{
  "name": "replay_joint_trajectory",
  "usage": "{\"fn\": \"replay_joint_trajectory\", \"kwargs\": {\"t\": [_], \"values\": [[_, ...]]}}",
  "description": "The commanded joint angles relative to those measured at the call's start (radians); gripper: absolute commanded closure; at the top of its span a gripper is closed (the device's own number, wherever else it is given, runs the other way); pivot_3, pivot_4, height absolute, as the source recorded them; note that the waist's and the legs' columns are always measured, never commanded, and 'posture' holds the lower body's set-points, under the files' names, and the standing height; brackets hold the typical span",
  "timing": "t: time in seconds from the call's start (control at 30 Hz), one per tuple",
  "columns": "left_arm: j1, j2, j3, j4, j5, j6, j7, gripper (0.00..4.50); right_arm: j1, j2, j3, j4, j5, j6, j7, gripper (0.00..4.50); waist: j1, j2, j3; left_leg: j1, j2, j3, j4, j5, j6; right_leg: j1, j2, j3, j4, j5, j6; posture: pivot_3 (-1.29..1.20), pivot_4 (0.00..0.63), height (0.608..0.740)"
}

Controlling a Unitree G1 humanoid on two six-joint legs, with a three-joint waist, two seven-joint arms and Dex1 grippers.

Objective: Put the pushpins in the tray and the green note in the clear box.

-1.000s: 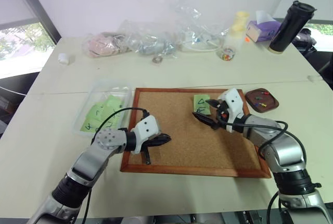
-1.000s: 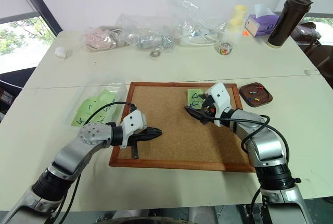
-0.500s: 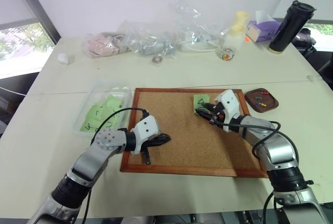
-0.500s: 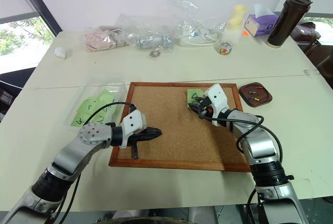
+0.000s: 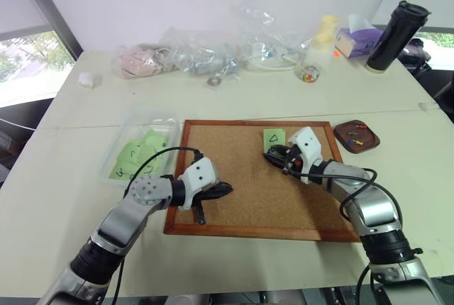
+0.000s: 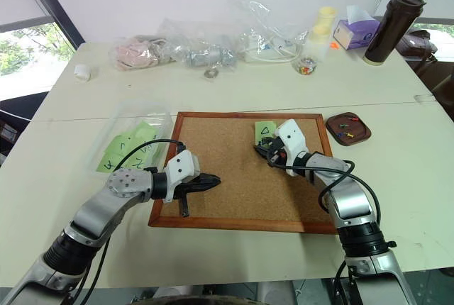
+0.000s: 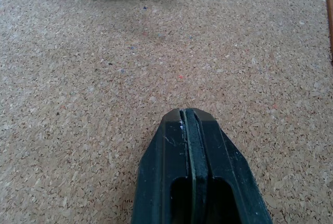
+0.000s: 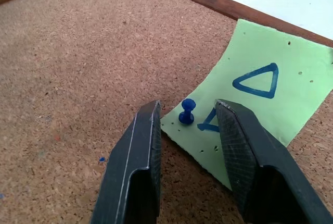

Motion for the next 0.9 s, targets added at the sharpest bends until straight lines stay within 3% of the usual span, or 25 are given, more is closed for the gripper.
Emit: {"fn": "replay_joint_trajectory", "kwargs": {"t": [0.03,0.23,0.5,0.77,0.9], "values": [[0.013,0.005,-0.007,-0.002,0.007,0.007,0.003,4.50,-0.007,0.013,0.005,-0.002,-0.005,-0.016,0.006,4.47,0.000,0.000,0.000,0.000,0.000,0.000,0.000,0.000,0.000,0.000,0.000,0.000,0.000,0.000,0.000,0.00,0.150,0.740],[0.015,0.004,-0.007,-0.004,0.006,0.015,0.006,4.50,-0.007,0.020,-0.021,-0.037,0.022,0.015,0.002,4.47,-0.001,0.000,0.000,0.000,0.000,0.000,0.000,0.000,0.000,0.000,0.000,0.000,0.000,0.000,0.000,0.00,0.150,0.740],[0.017,0.008,-0.003,-0.004,0.001,0.026,0.001,4.50,-0.022,-0.029,-0.100,-0.298,0.140,0.169,0.003,4.47,0.000,0.000,0.000,0.000,0.000,0.000,0.000,0.000,0.000,-0.001,0.000,0.000,0.000,0.000,0.000,0.00,0.150,0.740],[-0.020,0.003,0.012,0.029,-0.009,0.007,-0.018,4.50,0.021,-0.168,-0.077,-0.514,0.230,0.278,0.091,4.47,0.001,0.000,0.000,0.000,0.000,0.000,0.000,0.000,0.000,0.000,0.000,0.000,0.000,0.000,0.000,0.00,0.150,0.740],[-0.096,-0.029,0.093,0.048,-0.124,0.081,-0.041,4.50,0.040,-0.236,-0.060,-0.559,0.230,0.268,0.141,4.47,0.001,-0.002,0.001,-0.001,0.000,0.000,0.000,0.000,0.000,0.000,0.000,0.000,-0.001,0.000,0.000,0.00,0.150,0.740]]}}
